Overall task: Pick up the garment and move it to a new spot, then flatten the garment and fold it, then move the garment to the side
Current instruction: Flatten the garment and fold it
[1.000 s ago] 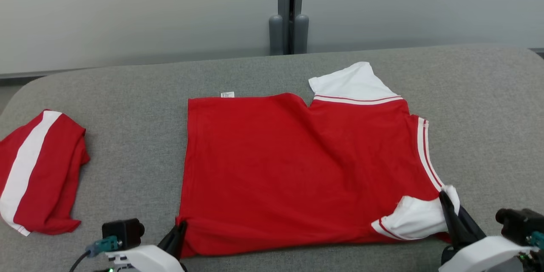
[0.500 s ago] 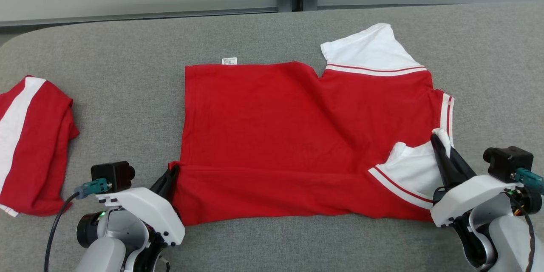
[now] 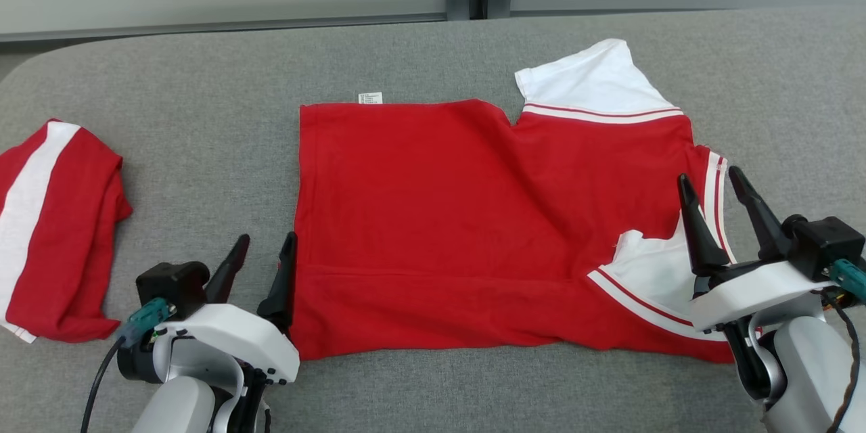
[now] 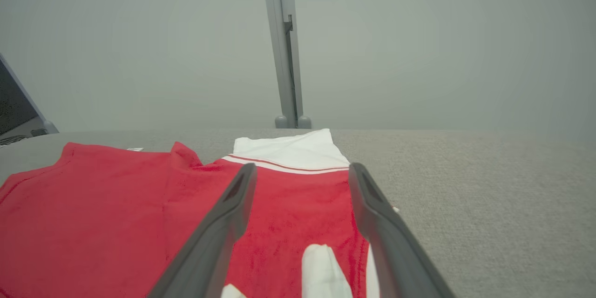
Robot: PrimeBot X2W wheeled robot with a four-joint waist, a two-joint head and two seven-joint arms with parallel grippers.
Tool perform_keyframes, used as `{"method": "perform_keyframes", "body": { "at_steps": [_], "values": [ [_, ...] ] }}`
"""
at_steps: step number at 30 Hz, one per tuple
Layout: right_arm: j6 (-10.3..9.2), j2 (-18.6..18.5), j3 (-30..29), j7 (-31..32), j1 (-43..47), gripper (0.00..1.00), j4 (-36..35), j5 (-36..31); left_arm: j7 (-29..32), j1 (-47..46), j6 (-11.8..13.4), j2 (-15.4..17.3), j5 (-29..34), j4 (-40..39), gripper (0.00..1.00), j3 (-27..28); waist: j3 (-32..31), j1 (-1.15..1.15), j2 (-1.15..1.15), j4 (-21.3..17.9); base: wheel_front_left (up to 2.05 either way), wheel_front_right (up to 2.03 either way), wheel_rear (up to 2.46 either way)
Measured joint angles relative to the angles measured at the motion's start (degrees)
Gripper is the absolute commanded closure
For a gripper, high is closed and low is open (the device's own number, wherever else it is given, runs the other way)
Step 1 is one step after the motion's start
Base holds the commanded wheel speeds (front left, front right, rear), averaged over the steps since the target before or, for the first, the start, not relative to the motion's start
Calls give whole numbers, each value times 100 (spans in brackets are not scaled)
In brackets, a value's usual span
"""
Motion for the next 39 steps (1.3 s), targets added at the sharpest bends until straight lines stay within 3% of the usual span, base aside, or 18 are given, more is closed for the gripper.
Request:
{"method": "perform_keyframes", "body": {
  "at_steps": [5, 9, 24, 39],
  "values": [
    [1, 56, -338, -20, 405, 0, -759, -443, -903, 162, 241, -5, 435, -313, 0, 36, -211, 0, 0, 26, 0, 0, 0],
    [1, 137, -566, -25, 1004, 0, -1204, -644, -1232, 352, 382, 55, 659, -464, 0, 57, -435, 0, 0, 44, 0, 0, 0],
    [1, 721, -1012, 538, 2866, 0, -2272, -920, -1365, 1606, 636, 47, 1040, -664, 0, -213, -1122, 0, 0, 40, 0, 0, 0],
    [0, 809, -1062, 773, 3145, 0, -2547, -939, -1334, 1810, 733, 66, 1036, -720, 0, -310, -1286, 0, 0, 62, 0, 0, 0]
  ]
}}
